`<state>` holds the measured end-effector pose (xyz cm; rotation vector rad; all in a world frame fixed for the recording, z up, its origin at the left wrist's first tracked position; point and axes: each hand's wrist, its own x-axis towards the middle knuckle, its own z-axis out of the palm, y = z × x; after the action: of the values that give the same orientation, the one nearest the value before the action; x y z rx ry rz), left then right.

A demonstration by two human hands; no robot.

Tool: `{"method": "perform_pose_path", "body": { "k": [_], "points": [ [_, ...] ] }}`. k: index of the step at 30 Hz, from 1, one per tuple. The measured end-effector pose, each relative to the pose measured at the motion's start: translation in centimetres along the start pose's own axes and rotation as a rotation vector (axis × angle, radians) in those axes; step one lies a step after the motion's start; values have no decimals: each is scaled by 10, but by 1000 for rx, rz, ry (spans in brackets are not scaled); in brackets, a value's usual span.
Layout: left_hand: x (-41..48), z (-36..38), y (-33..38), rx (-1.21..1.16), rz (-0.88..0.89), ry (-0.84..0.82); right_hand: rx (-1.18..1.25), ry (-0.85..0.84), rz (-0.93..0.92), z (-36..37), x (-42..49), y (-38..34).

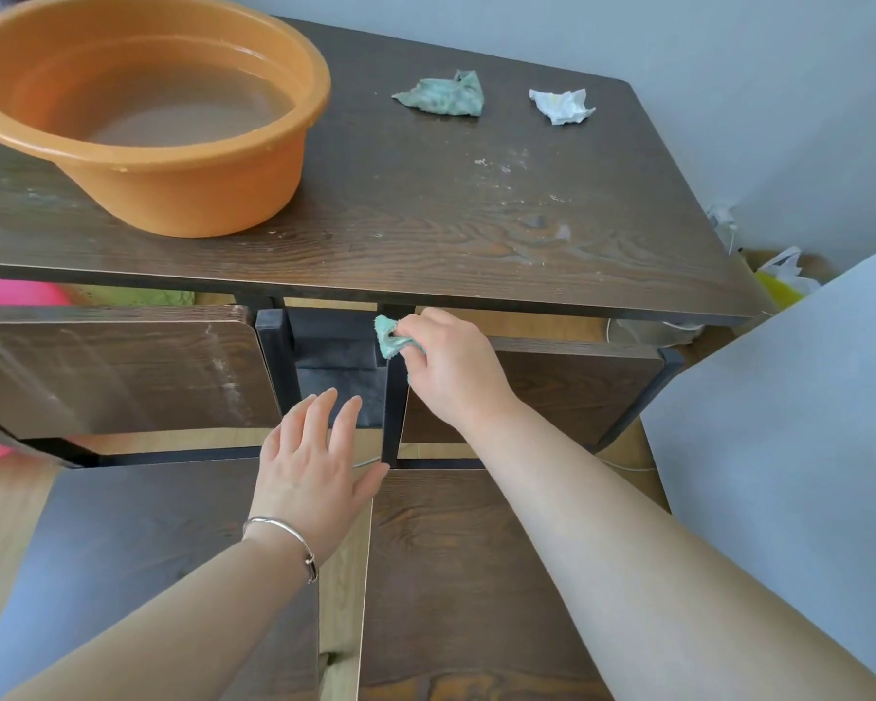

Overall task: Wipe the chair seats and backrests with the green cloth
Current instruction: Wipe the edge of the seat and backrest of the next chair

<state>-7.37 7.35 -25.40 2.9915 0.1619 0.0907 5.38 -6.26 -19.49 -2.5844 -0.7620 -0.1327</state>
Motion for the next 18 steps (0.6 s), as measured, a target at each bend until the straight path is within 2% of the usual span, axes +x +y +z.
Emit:
{"method": "perform_pose_path", "body": {
  "k": [4,7,13,15,18],
  "points": [
    [0,7,6,3,30,-8,-18,-129,-125,-9,-15,17],
    [2,12,14,12,54,-15,-92,-218,-84,-21,-51,44],
    [6,23,45,-28,137,-5,-131,242,283,-93,-99,135],
    [8,26,60,-45,158,-4,-178,307,409,-116,-98,165],
    [11,30,83,-57,186,-11,-186,282,568,-131,-91,200]
  ]
}}
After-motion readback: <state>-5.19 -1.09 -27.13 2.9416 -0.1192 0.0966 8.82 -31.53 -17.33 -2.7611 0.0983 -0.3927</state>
